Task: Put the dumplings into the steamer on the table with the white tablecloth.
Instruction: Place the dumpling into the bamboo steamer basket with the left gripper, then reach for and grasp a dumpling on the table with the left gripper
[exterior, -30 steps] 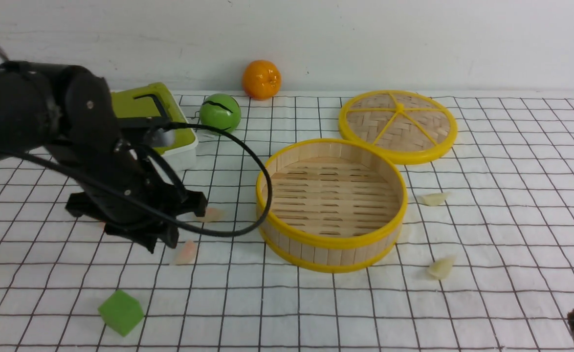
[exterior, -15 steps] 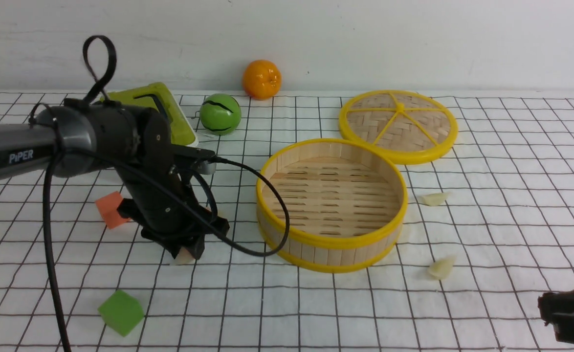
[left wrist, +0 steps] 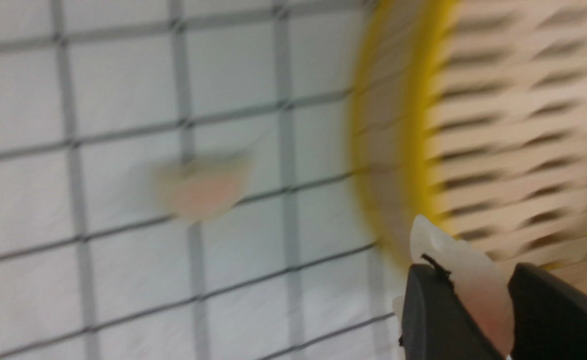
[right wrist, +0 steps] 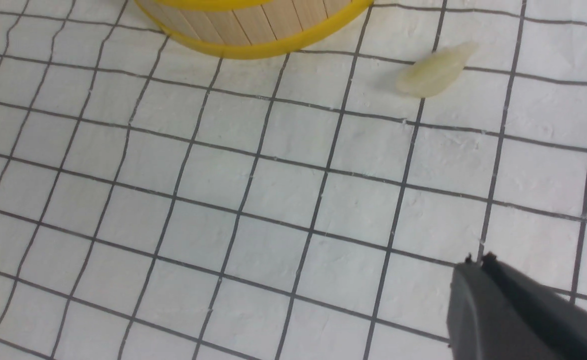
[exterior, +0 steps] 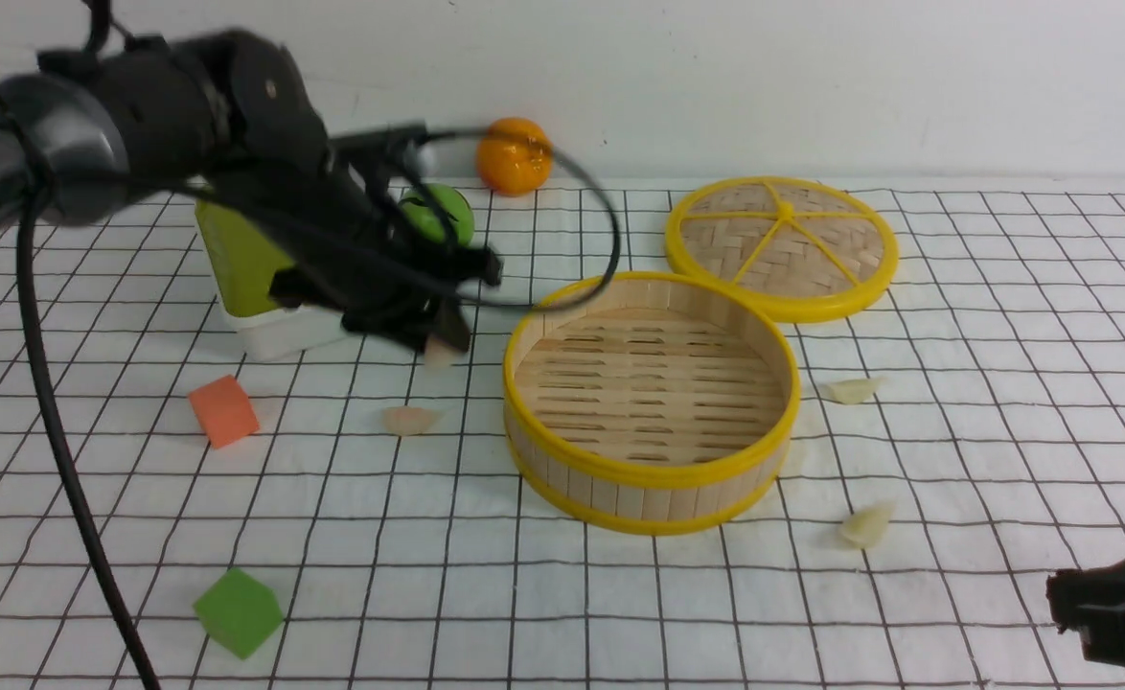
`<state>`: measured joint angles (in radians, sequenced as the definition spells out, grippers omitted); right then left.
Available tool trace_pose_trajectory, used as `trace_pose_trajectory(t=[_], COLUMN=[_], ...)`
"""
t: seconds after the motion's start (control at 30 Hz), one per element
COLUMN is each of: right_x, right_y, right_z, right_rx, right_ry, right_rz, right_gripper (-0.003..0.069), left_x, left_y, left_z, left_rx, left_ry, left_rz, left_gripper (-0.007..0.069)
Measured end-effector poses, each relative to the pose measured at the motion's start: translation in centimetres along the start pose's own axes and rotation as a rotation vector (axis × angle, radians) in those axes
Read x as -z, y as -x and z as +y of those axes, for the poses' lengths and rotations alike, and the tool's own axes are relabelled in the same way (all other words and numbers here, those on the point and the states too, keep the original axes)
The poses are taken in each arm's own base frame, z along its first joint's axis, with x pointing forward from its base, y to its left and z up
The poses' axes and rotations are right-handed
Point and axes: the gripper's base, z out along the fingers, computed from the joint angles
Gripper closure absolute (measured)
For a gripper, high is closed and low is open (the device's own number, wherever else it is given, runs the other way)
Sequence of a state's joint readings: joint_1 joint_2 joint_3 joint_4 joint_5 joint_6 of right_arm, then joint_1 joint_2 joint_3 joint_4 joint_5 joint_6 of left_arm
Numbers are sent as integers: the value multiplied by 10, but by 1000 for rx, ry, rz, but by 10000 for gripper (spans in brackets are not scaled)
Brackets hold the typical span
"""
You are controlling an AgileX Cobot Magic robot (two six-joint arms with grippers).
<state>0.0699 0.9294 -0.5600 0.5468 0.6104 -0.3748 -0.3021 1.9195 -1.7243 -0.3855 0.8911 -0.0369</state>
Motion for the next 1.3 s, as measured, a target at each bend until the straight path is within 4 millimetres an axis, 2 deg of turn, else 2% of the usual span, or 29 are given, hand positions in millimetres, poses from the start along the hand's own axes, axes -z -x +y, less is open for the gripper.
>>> trace_pose_trajectory(t=[0.03,0.1,0.13,0.2,0.27,0.4,0.43,0.47,0.5,0.53,0.67,0.73,0.83,0.87,0.9,0.93,1.03,1.07,1.13,1.17,1.2,1.23,1.27,1.3], right_x=[0,0,0,0,0,0,0,0,0,0,-1,-1,-1,-1,-1,-1,-1,-1,-1,-1,-1,-1,-1,-1], right_y=[0,0,1,1,1,1,1,1,1,1,0,0,0,0,0,0,0,0,0,0,0,0,0,0], right_z=[0,0,0,0,0,-1,-1,-1,-1,-1,-1,-1,-1,-1,-1,-1,-1,-1,-1,-1,-1,-1,-1,-1], right_rx=[0,0,0,0,1,1,1,1,1,1,0,-1,-1,-1,-1,-1,-1,-1,-1,-1,-1,-1,-1,-1], right_ry=[0,-2,-2,-3,-4,-6,-6,-6,-6,-6,-7,-7,-8,-8,-8,-8,-8,-8,-9,-9,-9,-9,-9,-9], right_rz=[-1,-5,-7,-7,-10,-14,-14,-15,-15,-15,-13,-12,-12,-12,-12,-12,-13,-13,-14,-14,-14,-14,-14,-14], right_gripper=[669,665,664,663,663,663,663,662,662,661,659,659,657,656,655,654,651,651,650,650,648,648,647,647], left_x=[1,7,4,-5,-35,-86,-88,-103,-104,-114,-128,-131,-135,-136,-135,-133,-111,-110,-68,-65,-40,-34,-13,-6], left_y=[1,14,15,16,12,5,5,2,2,0,-2,-4,-6,-6,-6,-5,6,6,23,24,33,34,40,41], left_z=[-4,-29,-40,-49,-57,-46,-45,-40,-39,-36,-31,-30,-29,-28,-29,-30,-39,-39,-49,-50,-51,-51,-47,-44], left_rx=[3,-4,-6,-7,10,118,128,173,178,209,234,238,245,245,239,226,104,93,-67,-72,-142,-156,-190,-185], left_ry=[-16,-85,-101,-103,-54,59,60,85,87,93,98,100,102,103,102,103,111,114,172,171,240,262,354,391], left_rz=[-8,-80,-92,-94,-68,-18,-16,-8,-7,-2,0,7,17,19,23,29,45,47,12,11,-19,-26,-46,-49], left_gripper=[448,448,448,448,448,448,448,448,448,448,434,395,294,288,236,218,185,184,182,181,183,184,192,200])
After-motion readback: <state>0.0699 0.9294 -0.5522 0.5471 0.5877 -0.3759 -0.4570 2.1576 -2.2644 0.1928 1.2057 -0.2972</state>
